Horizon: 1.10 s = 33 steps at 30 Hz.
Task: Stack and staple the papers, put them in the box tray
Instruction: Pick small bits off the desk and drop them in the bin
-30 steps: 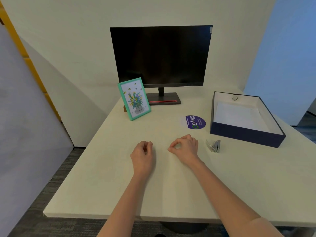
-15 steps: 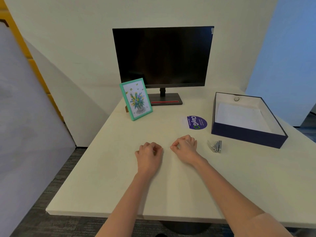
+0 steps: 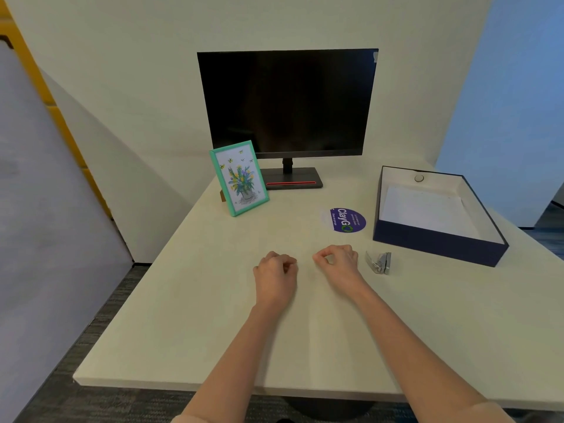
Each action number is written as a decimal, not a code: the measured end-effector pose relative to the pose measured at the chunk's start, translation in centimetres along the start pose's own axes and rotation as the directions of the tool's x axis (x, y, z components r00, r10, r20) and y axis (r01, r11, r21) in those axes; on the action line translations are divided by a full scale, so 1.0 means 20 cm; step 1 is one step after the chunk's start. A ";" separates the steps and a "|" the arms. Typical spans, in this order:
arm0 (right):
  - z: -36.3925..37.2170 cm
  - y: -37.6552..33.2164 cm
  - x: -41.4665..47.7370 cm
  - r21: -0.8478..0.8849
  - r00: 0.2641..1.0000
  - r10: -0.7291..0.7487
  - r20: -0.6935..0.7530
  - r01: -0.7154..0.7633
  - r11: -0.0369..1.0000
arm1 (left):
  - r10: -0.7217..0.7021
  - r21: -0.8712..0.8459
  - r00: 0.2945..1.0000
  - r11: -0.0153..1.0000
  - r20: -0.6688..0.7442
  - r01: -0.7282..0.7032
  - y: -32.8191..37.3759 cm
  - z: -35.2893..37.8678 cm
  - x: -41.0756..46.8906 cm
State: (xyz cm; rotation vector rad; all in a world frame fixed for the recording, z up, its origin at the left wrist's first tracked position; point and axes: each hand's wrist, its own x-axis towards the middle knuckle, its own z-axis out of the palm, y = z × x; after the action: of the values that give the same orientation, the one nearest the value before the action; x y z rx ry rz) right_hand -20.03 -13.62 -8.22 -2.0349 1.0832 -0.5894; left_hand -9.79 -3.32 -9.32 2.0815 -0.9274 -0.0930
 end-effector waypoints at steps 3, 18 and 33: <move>0.00 0.00 0.00 0.016 1.000 0.006 0.000 -0.006 1.000 | -0.010 -0.016 0.998 1.000 0.058 0.011 -0.01 -0.03 0.04; -0.01 0.00 0.01 0.026 1.000 0.015 0.022 -0.016 1.000 | 0.054 -0.002 0.972 0.999 0.227 -0.055 -0.02 -0.05 0.17; -0.02 -0.01 0.02 0.021 0.998 0.040 0.053 -0.041 0.999 | 0.050 0.002 0.971 0.999 0.236 -0.052 -0.01 -0.05 0.16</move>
State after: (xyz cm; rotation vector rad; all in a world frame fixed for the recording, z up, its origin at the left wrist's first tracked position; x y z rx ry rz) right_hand -19.91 -13.95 -7.77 -1.9939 1.0795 -0.5225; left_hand -7.00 -4.62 -8.09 2.0826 -1.1240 -0.3161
